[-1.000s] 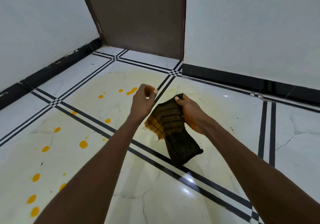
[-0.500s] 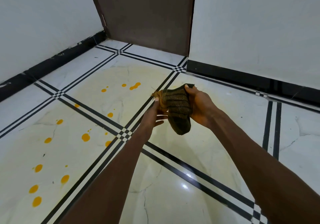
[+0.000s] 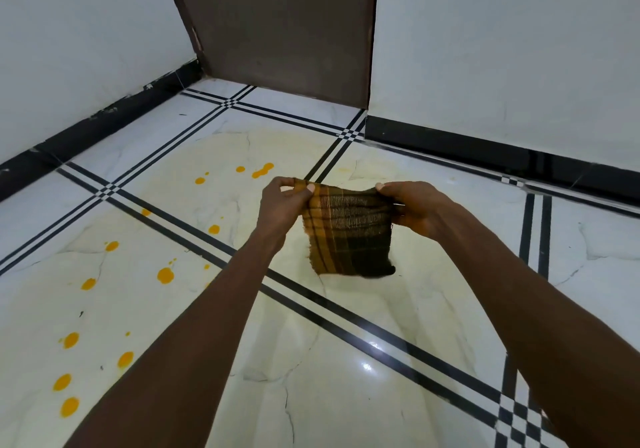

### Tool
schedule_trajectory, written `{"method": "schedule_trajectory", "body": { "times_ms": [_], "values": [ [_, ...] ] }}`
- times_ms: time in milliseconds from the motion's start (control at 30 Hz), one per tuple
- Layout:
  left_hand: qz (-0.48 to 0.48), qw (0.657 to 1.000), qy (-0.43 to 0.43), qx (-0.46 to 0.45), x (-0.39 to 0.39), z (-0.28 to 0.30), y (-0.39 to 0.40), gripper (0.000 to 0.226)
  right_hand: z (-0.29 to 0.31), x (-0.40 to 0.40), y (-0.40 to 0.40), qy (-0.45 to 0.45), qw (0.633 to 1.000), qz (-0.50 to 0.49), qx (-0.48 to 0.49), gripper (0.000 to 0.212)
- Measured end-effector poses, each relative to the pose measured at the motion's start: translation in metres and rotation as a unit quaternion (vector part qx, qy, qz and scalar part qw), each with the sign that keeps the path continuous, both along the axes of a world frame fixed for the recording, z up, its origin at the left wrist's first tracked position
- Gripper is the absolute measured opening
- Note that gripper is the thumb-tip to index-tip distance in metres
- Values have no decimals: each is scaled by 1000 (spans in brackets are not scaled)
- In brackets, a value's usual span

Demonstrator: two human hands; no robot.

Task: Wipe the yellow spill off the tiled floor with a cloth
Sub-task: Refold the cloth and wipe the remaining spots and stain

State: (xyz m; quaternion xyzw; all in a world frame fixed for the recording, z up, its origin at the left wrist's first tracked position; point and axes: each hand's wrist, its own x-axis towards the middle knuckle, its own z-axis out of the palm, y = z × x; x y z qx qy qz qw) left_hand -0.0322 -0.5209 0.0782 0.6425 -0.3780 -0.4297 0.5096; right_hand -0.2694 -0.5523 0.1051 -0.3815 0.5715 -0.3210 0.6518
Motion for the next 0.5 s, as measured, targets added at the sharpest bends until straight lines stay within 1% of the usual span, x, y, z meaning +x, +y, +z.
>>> {"method": "schedule_trajectory", "body": {
  "times_ms": [100, 133, 233, 267, 367, 433, 500],
  "values": [
    [-18, 998, -57, -17, 1, 6, -3, 41, 0, -4, -2, 27, 998, 18, -50, 64],
    [-26, 997, -66, -30, 0, 10, -3, 40, 1, -4, -2, 39, 996, 32, -77, 69],
    [-60, 992, -93, -66, -1, 21, -4, 31, 9, -7, -5, 126, 975, 96, -158, 51],
    [-74, 989, -104, -70, 0, 23, -5, 29, 12, -9, -7, 153, 965, 115, -178, 49],
    [-122, 981, -137, -69, 3, 30, -6, 38, 21, -9, -11, 253, 927, 163, -223, 57],
    [-140, 970, -188, -68, 2, 34, -6, 45, 24, -7, -12, 330, 890, 186, -253, 60],
    [-146, 954, -254, -64, 0, 36, -7, 50, 23, -4, -11, 369, 869, 181, -277, 59]
  ]
}}
